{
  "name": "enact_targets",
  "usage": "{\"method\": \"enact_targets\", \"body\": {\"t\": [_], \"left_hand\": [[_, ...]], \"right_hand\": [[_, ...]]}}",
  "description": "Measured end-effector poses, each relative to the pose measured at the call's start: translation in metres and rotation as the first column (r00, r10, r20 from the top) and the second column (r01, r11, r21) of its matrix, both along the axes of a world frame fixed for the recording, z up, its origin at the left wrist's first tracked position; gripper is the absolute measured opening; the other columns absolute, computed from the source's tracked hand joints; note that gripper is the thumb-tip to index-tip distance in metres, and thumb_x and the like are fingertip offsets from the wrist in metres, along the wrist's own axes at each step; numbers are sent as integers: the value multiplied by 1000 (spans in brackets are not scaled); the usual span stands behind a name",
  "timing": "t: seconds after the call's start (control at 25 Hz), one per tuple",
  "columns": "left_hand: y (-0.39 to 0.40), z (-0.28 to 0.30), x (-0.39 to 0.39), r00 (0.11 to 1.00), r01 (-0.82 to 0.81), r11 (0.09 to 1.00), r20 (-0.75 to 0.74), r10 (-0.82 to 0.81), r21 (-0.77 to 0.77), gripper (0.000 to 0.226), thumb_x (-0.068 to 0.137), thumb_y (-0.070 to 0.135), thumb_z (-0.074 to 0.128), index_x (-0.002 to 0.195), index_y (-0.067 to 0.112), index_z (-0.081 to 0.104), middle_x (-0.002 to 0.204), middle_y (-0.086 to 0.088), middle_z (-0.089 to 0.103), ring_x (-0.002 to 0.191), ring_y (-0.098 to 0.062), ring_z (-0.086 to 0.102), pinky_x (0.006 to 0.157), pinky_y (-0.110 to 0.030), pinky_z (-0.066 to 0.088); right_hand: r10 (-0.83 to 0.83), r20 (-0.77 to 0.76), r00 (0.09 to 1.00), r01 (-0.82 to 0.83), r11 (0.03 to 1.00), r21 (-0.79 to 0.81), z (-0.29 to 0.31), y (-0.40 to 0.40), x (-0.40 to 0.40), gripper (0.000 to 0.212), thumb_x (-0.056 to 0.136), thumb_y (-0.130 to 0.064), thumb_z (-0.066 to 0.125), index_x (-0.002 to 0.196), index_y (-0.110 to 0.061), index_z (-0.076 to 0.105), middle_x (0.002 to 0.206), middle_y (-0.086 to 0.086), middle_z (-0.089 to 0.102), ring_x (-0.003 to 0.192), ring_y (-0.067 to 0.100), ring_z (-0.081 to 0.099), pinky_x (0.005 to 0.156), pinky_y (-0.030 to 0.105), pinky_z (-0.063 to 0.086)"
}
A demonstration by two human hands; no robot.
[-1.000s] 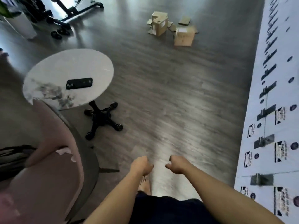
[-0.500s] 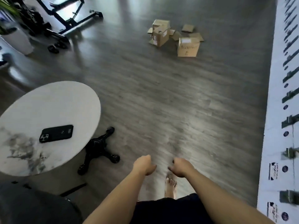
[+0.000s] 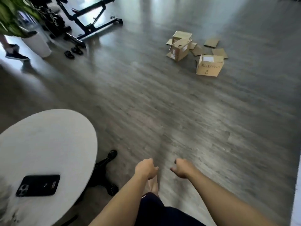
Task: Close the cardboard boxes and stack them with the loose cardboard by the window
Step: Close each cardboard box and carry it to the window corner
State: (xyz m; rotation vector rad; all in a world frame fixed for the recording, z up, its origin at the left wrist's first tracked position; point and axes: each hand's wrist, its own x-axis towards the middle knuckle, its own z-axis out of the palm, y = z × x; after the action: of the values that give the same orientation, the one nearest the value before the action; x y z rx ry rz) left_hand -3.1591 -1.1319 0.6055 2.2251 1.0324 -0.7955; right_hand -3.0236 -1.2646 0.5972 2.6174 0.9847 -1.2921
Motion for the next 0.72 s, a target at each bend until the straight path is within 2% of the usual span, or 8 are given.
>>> {"method": "enact_targets", "body": {"t": [0.16,0.32,0.52,0.72], "left_hand": [[89,4,86,998,63,998,5,-64,29,45,97,45,52,129,13,56,128,-10,63,115,-29,60,93,-37,51],[161,12,179,993,110,992,26,-111,57,50,96,49,53,132,14,55,132,-9,61,120,-29,58,96,-37,49],[201,4,305,987,160,986,20,-161,47,49,94,47,53,130,14,57,132,-10,62,122,-30,58,98,-36,48],[223,13,447,989,139,990,40,-140,20,48,93,47,52,128,15,58,129,-9,63,119,-28,59,95,-35,48]], "right_hand": [[-58,2,998,58,998,-9,15,77,81,50,97,-51,51,130,-14,55,133,10,58,115,28,59,94,39,51],[-108,35,994,107,994,37,23,134,165,55,97,-52,50,136,-13,50,136,12,57,120,30,57,96,39,49],[-177,-1,984,177,984,22,10,178,275,47,93,-51,52,125,-16,56,129,10,61,114,29,59,87,35,47],[-174,-9,985,174,984,44,12,210,417,48,95,-49,52,128,-14,55,131,12,60,116,30,58,91,36,48]]}}
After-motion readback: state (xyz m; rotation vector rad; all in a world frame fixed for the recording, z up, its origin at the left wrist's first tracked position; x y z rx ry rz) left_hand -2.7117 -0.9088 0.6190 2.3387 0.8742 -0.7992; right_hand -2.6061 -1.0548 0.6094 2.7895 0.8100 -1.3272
